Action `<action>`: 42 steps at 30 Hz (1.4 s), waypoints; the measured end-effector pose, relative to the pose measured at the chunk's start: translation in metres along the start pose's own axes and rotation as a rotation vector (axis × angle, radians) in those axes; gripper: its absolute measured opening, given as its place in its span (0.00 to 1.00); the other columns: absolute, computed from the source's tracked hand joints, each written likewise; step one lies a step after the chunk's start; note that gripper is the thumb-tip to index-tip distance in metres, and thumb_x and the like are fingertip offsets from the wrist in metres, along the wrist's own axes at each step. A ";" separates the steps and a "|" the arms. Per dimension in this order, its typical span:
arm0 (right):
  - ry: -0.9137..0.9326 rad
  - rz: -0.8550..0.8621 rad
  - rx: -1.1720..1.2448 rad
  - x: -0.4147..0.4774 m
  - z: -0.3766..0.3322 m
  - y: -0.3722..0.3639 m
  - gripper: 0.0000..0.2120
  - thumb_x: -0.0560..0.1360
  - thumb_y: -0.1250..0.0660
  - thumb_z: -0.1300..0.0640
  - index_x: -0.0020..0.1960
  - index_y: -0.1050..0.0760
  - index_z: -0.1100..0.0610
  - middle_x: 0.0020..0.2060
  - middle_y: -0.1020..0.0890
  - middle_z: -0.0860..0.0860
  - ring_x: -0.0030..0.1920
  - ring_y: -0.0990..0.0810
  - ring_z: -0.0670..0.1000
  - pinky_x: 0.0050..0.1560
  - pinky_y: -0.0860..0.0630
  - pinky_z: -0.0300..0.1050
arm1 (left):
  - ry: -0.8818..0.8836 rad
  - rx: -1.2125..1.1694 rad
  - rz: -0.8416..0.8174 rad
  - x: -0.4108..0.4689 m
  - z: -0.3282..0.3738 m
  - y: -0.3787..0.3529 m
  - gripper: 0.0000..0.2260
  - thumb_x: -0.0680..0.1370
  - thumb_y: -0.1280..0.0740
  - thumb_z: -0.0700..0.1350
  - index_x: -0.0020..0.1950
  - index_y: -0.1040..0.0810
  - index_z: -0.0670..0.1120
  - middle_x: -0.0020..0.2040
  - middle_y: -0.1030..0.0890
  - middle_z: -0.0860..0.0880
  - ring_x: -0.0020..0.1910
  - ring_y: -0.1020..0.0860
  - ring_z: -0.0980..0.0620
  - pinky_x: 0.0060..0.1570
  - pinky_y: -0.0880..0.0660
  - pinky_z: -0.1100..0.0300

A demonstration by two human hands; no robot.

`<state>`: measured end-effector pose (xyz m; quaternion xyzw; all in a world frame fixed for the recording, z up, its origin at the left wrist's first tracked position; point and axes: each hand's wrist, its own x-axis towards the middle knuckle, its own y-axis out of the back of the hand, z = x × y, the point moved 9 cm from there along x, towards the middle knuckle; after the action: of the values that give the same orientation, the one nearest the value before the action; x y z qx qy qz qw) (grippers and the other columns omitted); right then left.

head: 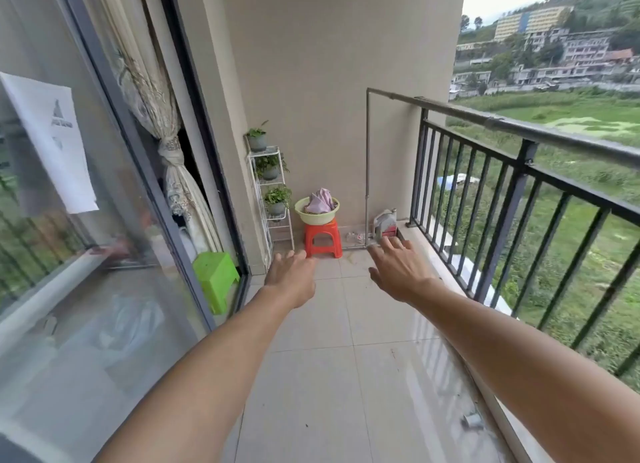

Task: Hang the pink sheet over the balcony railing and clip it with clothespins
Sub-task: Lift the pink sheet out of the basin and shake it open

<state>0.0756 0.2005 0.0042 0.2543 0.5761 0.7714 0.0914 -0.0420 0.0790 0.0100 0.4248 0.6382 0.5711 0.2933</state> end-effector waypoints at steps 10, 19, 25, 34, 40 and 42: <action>0.073 -0.063 -0.019 0.146 0.044 -0.066 0.22 0.78 0.40 0.45 0.67 0.32 0.56 0.66 0.27 0.57 0.65 0.29 0.60 0.61 0.32 0.55 | 0.087 -0.038 -0.055 0.137 -0.034 -0.041 0.12 0.78 0.40 0.44 0.60 0.25 0.47 0.60 0.26 0.46 0.63 0.29 0.45 0.62 0.35 0.48; 0.080 -0.105 -0.012 0.321 0.067 -0.162 0.21 0.78 0.40 0.46 0.67 0.32 0.55 0.67 0.28 0.56 0.66 0.30 0.59 0.62 0.33 0.54 | 0.065 -0.087 -0.071 0.321 -0.097 -0.097 0.10 0.78 0.40 0.43 0.58 0.25 0.46 0.58 0.26 0.46 0.62 0.28 0.44 0.59 0.35 0.49; 0.054 -0.112 0.013 0.423 0.085 -0.184 0.22 0.78 0.40 0.45 0.67 0.32 0.54 0.64 0.26 0.55 0.64 0.28 0.58 0.59 0.31 0.54 | 0.040 -0.069 -0.063 0.424 -0.140 -0.104 0.10 0.77 0.42 0.42 0.56 0.25 0.46 0.57 0.26 0.45 0.61 0.29 0.44 0.61 0.35 0.48; 0.018 -0.123 0.037 0.590 0.136 -0.255 0.19 0.78 0.41 0.46 0.63 0.29 0.54 0.60 0.24 0.54 0.61 0.26 0.57 0.57 0.29 0.54 | -0.010 -0.056 -0.093 0.603 -0.189 -0.147 0.11 0.77 0.40 0.45 0.59 0.25 0.47 0.59 0.25 0.46 0.61 0.28 0.44 0.63 0.35 0.48; 0.038 -0.143 0.063 0.716 0.181 -0.332 0.19 0.78 0.41 0.46 0.64 0.30 0.55 0.61 0.24 0.55 0.61 0.26 0.58 0.57 0.29 0.54 | 0.006 -0.070 -0.126 0.747 -0.208 -0.184 0.12 0.78 0.40 0.43 0.59 0.24 0.46 0.60 0.25 0.46 0.62 0.29 0.44 0.63 0.34 0.48; 0.055 -0.145 0.061 0.761 0.195 -0.354 0.19 0.78 0.41 0.46 0.64 0.30 0.54 0.62 0.24 0.55 0.61 0.26 0.58 0.57 0.30 0.54 | 0.017 -0.088 -0.125 0.792 -0.217 -0.195 0.12 0.78 0.40 0.42 0.59 0.24 0.46 0.59 0.25 0.45 0.62 0.29 0.44 0.63 0.34 0.48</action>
<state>-0.5310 0.8082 -0.0681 0.1931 0.6186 0.7516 0.1233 -0.6392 0.6722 -0.0549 0.3660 0.6404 0.5828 0.3411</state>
